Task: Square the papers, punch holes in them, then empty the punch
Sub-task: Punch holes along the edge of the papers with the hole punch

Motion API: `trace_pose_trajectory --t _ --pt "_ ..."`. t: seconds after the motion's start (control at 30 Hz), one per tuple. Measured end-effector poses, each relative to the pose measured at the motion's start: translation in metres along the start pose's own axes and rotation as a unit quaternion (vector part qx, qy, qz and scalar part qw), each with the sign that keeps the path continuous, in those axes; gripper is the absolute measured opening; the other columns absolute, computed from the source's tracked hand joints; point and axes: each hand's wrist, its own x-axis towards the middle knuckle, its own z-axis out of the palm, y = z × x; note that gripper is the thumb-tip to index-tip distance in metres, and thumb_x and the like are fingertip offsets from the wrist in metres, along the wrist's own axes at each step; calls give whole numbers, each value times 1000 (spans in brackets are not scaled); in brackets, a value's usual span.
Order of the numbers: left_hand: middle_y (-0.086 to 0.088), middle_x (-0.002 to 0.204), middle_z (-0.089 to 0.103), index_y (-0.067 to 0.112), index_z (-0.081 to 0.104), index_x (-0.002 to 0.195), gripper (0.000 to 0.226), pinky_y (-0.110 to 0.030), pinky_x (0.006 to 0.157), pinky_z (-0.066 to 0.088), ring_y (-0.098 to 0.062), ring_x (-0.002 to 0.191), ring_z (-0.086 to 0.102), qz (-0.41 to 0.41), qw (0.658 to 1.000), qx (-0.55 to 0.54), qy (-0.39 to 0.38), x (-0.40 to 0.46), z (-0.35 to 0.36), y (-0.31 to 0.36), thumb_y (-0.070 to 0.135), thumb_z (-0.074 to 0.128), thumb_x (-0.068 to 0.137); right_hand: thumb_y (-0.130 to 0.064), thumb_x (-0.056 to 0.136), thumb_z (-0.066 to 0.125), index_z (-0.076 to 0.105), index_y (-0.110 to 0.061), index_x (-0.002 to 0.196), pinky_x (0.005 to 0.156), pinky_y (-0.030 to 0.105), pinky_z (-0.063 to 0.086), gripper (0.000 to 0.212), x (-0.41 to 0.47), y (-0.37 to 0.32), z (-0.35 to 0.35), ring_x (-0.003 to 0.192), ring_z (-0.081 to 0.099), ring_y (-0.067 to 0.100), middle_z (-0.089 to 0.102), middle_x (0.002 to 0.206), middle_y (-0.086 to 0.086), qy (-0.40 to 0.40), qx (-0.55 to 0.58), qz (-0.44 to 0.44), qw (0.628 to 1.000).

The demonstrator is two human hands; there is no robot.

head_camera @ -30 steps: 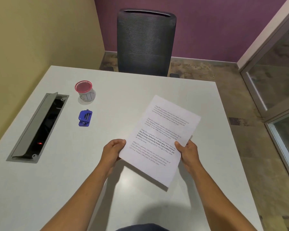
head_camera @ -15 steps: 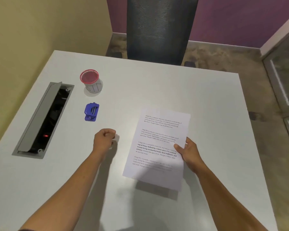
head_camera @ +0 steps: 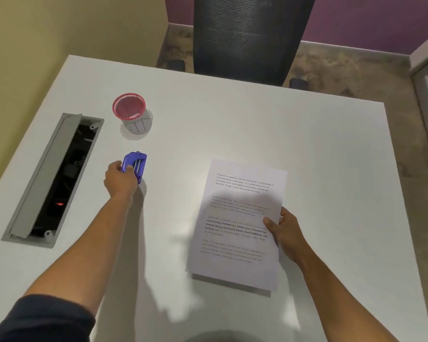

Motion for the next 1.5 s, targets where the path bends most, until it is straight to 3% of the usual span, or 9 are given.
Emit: trace_pose_trajectory --t 0.1,0.23,0.4,0.63,0.8,0.97,1.2,1.33,1.5 --pt "0 107 55 14 51 129 35 -30 78 43 -19 91 54 -5 1000 -4 4 10 5 1 21 52 95 -6 92 62 61 -16 122 84 46 59 31 3 3 2 99 72 26 72 115 7 -3 5 2 1000" --pt "-5 97 61 11 63 106 17 -31 71 44 -23 83 56 -5 1000 7 -8 16 3 -2 17 55 93 -5 93 61 61 -13 122 79 43 61 30 3 6 2 98 72 29 72 115 10 -7 22 5 1000" --pt "-7 92 64 16 64 91 6 -29 67 45 -24 80 58 13 998 -17 -55 3 1 -1 15 58 91 -4 93 61 63 -16 117 75 38 60 27 -5 5 -6 97 73 28 73 112 9 2 24 -3 1000" --pt "-9 77 63 12 66 87 8 -29 61 46 -19 64 54 12 987 -93 -134 -65 8 -6 9 59 90 -3 94 59 61 -9 120 75 40 61 27 -27 8 -23 96 73 30 74 110 12 9 20 -14 1000" --pt "-11 78 63 8 67 90 10 -35 71 50 -21 68 56 0 972 -99 -212 -127 21 -16 6 58 92 -4 94 59 60 -8 121 75 40 61 27 -42 17 -38 95 73 30 73 110 13 18 11 -14 1000" --pt "-7 76 67 16 68 84 15 -29 63 52 -18 65 60 -24 960 -98 -261 -175 33 -25 9 58 93 -4 94 58 62 -12 118 70 35 60 26 -53 24 -50 91 74 26 74 108 10 29 -1 -4 1000" --pt "-4 67 63 9 68 86 15 -27 56 48 -18 58 54 -40 952 -92 -290 -218 45 -31 5 56 94 -6 95 58 61 -13 118 68 33 61 24 -61 32 -69 88 74 23 74 107 8 34 -18 7 999" --pt "-5 68 64 10 68 84 16 -30 62 49 -21 63 53 -46 948 -80 -303 -228 52 -35 5 56 93 -5 94 59 61 -9 119 71 30 61 25 -63 36 -75 92 73 20 73 108 7 34 -25 10 999" --pt "-4 73 69 15 70 81 16 -47 81 55 -21 67 60 -28 951 -44 -304 -231 58 -40 8 59 90 -5 95 59 61 -11 120 71 26 60 26 -59 42 -76 93 72 17 72 109 4 41 -35 19 998"
